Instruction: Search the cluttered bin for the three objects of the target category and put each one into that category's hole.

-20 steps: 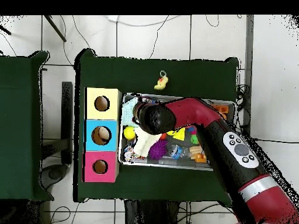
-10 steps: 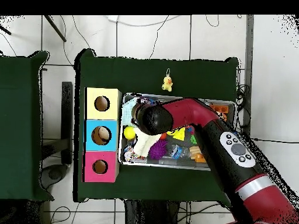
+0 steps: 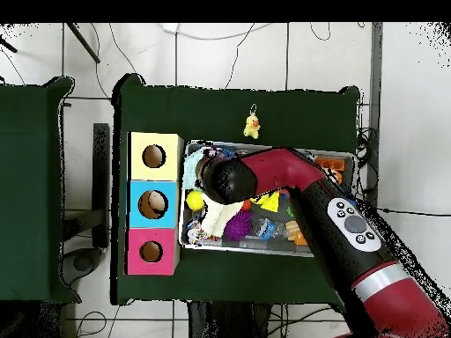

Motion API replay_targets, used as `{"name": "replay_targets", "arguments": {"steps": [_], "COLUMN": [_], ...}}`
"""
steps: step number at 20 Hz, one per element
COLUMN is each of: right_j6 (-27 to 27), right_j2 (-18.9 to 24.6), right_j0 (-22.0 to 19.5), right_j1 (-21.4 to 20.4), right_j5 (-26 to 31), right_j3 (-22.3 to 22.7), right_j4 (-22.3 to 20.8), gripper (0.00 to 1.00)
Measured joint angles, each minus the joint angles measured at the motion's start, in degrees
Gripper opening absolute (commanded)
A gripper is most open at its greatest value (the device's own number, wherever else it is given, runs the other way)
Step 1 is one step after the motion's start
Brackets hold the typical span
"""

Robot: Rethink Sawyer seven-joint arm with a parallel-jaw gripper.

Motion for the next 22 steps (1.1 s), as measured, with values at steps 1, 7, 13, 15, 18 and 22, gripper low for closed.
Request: {"name": "replay_targets", "arguments": {"steps": [1,7,13,15,18,22], "right_j6": [0.0,2.0,8.0,10.1,13.0,14.7], "right_j2": [0.0,-2.6,-7.9,-9.4,-12.4,-14.7], "right_j0": [0.0,2.3,8.3,10.2,13.7,16.1], "right_j1": [-0.1,-1.8,-3.5,-3.9,-4.2,-4.3], "right_j5": [0.0,0.1,0.3,0.7,3.1,6.2], "right_j3": [0.0,-2.0,-8.5,-11.1,-15.8,-20.0], "right_j4": [0.2,6.9,13.0,14.2,14.8,15.2], "gripper": [1.00,1.00,1.00,1.00,1.00,1.00]}}
